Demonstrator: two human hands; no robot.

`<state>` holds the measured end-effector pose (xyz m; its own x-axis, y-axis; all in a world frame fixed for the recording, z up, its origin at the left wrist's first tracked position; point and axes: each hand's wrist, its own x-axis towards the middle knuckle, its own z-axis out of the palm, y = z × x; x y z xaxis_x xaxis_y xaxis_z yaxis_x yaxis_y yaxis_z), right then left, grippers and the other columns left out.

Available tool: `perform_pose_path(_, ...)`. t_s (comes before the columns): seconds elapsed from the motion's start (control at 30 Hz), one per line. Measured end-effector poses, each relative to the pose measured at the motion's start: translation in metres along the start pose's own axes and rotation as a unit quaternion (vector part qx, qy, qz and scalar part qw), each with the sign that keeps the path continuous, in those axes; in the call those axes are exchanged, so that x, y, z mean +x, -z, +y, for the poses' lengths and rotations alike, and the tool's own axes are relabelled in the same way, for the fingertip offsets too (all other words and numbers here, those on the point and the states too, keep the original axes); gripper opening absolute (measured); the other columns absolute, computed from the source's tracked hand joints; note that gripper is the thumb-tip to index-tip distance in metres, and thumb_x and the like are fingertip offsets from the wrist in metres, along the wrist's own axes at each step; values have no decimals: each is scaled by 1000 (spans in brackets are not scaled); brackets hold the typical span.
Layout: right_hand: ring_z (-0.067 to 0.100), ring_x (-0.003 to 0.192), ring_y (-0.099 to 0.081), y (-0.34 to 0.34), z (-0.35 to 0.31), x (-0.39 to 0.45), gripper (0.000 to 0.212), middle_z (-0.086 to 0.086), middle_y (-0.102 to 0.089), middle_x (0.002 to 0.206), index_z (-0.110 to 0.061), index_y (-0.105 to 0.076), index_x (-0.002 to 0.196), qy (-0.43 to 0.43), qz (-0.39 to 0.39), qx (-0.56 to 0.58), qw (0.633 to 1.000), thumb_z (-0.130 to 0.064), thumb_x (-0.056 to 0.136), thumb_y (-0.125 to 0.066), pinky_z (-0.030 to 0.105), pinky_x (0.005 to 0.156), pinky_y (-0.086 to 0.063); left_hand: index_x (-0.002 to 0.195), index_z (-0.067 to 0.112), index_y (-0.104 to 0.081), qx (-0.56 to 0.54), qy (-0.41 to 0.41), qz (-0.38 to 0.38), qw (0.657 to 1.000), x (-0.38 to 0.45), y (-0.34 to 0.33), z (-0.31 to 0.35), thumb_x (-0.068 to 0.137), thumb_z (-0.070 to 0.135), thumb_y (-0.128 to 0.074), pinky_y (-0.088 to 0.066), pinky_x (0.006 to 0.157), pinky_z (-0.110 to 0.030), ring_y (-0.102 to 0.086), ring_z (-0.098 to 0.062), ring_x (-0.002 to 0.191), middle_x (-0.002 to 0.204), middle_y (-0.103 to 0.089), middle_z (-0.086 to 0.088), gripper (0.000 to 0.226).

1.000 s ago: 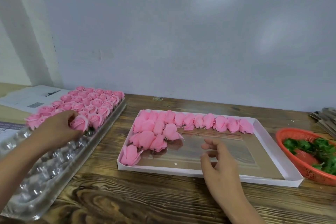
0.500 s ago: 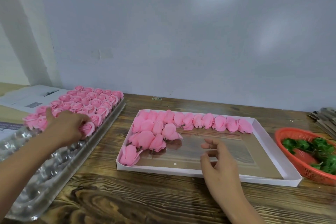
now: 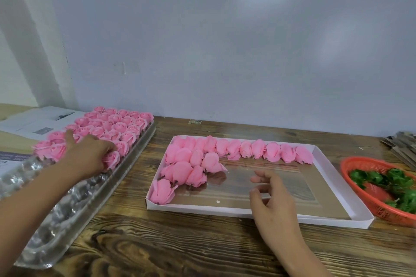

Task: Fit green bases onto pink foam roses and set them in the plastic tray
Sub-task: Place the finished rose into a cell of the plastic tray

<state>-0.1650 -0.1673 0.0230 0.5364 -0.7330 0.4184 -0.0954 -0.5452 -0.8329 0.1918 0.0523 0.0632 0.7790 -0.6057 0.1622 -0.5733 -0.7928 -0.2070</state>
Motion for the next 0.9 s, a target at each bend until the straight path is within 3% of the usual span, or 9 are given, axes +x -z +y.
perform_pose_path(0.17,-2,92,-58,1,0,0,46,-13,-64,99,-43,-49,101,-3,3,3,1000,1,88,-57,5,63,-42,93,35,-68,2,4,3,1000,1,-1,1,82,13,-67,-4,117,-70,-54,-10,97,77,-65,14,24)
perform_pose_path(0.27,0,91,-59,1,-1,1,47,-12,-64,99,-43,-49,100,-5,5,2,1000,2,88,-56,5,64,-43,105,39,-69,-23,2,12,1000,-3,-3,0,83,16,-69,2,117,-66,-53,-13,109,84,-65,17,32)
perform_pose_path(0.37,0,92,-58,1,-2,1,47,-12,-64,99,-43,-49,99,-5,2,-3,1000,2,88,-56,5,64,-43,121,41,-65,-53,17,9,998,-11,-1,2,89,23,-68,6,118,-63,-48,-19,130,106,-69,15,38)
perform_pose_path(0.5,-1,89,-59,1,0,1,45,-13,-64,97,-41,-51,98,3,-5,-13,1000,2,87,-56,6,64,-42,131,34,-61,-71,28,35,997,-30,10,12,89,28,-69,-6,118,-65,-46,-25,136,136,-62,9,43)
perform_pose_path(0.57,-5,89,-59,0,1,1,42,-15,-65,95,-39,-54,96,1,-10,-21,1000,1,88,-57,4,64,-41,131,26,-63,-104,38,89,990,-46,22,29,89,22,-69,-21,115,-61,-52,-31,130,138,-62,0,43)
perform_pose_path(0.67,-7,86,-59,-2,3,0,39,-17,-66,91,-40,-56,90,-6,-35,-46,998,-2,88,-59,4,66,-41,105,24,-75,-254,-53,148,954,-84,34,77,90,13,-64,-52,89,-43,-68,-25,99,103,-75,1,21)
perform_pose_path(0.7,-7,87,-59,-3,4,-1,37,-18,-66,91,-40,-57,90,-7,-48,-59,997,-3,88,-59,4,68,-42,100,27,-75,-308,-103,127,937,-100,36,96,92,16,-64,-53,84,-34,-68,-16,96,97,-73,9,18)
perform_pose_path(0.77,-7,89,-58,-4,6,-1,27,-20,-65,92,-35,-63,94,-9,-71,-91,993,-8,89,-59,6,72,-43,102,29,-74,-354,-191,93,911,-124,28,129,95,23,-64,-47,87,-21,-62,-4,99,100,-66,20,14)
perform_pose_path(0.9,2,87,-61,-6,7,0,19,-13,-69,97,-24,-69,104,-20,-105,-131,986,-16,91,-57,25,83,-50,100,23,-72,-338,-273,80,897,-135,2,158,97,36,-62,-48,89,-27,-61,-10,100,100,-67,12,17)
